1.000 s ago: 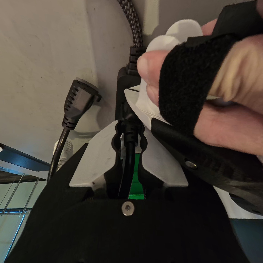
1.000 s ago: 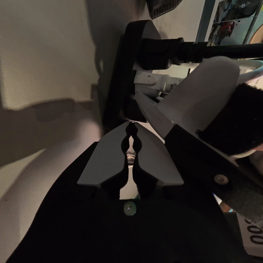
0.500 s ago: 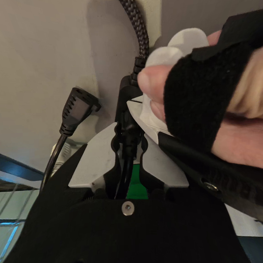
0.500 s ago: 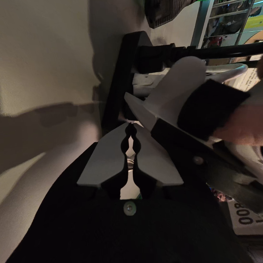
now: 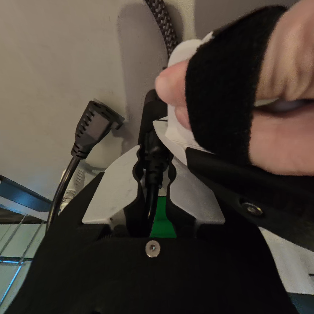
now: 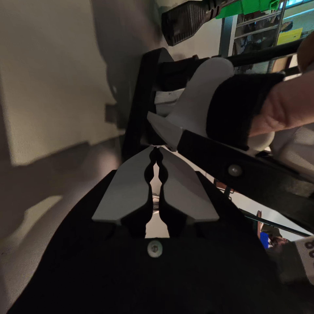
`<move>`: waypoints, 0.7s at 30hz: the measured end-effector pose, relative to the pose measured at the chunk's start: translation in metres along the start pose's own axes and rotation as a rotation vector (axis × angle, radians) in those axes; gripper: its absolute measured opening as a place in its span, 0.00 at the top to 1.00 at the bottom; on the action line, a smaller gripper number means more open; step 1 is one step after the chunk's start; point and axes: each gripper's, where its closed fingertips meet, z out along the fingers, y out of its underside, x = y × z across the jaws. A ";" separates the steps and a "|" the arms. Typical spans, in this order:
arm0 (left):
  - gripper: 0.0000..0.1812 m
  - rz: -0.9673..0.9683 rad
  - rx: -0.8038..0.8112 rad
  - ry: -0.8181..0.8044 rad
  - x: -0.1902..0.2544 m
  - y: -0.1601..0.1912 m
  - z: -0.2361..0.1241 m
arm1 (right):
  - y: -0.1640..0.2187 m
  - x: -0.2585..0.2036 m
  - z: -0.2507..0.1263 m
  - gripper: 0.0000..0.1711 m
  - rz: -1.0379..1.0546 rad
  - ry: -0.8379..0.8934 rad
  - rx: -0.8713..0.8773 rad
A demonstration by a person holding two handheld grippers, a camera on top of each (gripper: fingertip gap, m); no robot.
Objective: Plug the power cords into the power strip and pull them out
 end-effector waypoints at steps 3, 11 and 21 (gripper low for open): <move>0.87 0.023 -0.002 -0.013 0.000 0.000 0.000 | 0.000 0.000 0.000 0.99 -0.021 -0.010 -0.003; 0.88 0.005 0.021 0.034 0.001 0.002 -0.005 | 0.000 -0.001 0.001 0.99 -0.058 -0.039 -0.027; 0.88 -0.007 0.010 0.046 0.001 0.007 -0.007 | -0.001 -0.001 0.002 0.98 -0.049 -0.051 -0.037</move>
